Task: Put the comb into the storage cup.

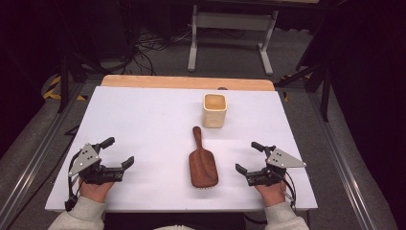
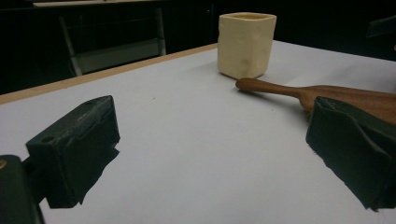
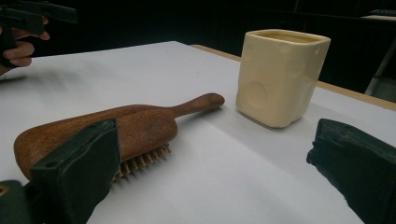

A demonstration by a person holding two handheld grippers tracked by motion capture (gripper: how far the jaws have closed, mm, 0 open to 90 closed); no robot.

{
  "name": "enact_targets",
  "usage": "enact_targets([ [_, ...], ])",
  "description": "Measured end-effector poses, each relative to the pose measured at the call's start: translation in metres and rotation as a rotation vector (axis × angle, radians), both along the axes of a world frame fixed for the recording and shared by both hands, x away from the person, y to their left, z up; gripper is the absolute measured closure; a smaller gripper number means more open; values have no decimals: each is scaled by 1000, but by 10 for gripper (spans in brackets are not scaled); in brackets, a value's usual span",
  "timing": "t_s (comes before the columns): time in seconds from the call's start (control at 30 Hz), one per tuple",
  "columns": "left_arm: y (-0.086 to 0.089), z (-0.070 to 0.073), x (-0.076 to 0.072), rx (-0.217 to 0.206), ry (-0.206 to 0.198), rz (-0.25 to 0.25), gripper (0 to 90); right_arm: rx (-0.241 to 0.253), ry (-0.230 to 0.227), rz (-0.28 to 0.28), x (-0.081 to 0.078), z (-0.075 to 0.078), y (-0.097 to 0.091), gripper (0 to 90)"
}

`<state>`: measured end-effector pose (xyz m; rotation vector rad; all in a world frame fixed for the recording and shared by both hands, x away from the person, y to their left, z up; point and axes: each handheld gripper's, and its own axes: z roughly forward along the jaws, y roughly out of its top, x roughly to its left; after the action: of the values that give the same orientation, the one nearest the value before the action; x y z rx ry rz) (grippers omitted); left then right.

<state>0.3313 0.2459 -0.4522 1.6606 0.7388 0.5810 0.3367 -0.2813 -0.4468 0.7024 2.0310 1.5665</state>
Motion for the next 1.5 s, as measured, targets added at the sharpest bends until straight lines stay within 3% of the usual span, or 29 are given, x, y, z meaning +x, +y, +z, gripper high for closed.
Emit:
enact_targets([
  [0.17, -5, 5, 9, -36, 37, -67, 55, 4, -3, -1, -1, 2, 0, 22],
  [0.4, -21, 15, 20, -34, 59, -133, 46, 1, -7, -8, -4, 3, -3, 22],
  [0.73, -61, 35, 38, 0, 40, -221, 32, 4, -14, -9, -7, 4, -6, 22],
  [0.93, -83, 44, 50, 35, 52, -279, 44, 6, -19, -5, -7, 4, -7, 22],
  [1.27, -110, 54, 64, 61, 57, -333, 92, 10, -19, -7, -7, 5, -9, 22],
  [1.5, -137, 60, 73, 115, 64, -392, 92, 11, -22, -2, -7, 5, -9, 23],
])
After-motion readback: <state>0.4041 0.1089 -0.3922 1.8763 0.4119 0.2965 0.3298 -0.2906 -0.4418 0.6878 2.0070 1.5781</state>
